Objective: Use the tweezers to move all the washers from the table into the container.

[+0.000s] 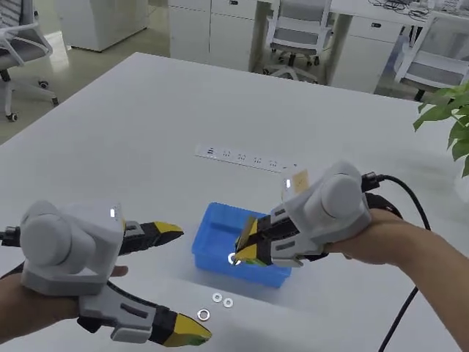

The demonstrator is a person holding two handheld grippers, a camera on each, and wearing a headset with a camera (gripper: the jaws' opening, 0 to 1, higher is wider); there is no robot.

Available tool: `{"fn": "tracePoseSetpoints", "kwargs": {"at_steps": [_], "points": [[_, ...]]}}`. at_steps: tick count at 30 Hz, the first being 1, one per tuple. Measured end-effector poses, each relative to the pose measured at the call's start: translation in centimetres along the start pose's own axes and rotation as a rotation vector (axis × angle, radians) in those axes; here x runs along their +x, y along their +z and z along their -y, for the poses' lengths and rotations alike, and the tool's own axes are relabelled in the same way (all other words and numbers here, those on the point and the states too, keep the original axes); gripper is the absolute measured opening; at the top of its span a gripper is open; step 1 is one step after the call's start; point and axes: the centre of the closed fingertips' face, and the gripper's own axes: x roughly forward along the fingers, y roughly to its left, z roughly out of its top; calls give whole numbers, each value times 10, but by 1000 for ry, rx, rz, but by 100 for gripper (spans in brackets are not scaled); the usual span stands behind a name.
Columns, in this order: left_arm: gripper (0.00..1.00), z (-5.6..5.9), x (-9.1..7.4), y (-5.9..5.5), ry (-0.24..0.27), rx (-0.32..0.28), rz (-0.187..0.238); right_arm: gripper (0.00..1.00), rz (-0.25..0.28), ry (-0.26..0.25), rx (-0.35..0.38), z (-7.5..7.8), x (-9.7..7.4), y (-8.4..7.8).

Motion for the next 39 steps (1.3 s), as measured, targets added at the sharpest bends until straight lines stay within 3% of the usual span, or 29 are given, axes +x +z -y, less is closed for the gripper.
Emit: {"fn": "tracePoseSetpoints", "kwargs": {"at_steps": [14,33,39], "points": [[99,-6,-3,-1,13,-12,-6,9,-25,-43,-7,33,5,-19],[98,-15,4,6,22,-19,2,9,-49,6,-11,44,38,-55],[96,-24,9,10,35,-17,10,9,-57,30,4,44,50,-63]]}}
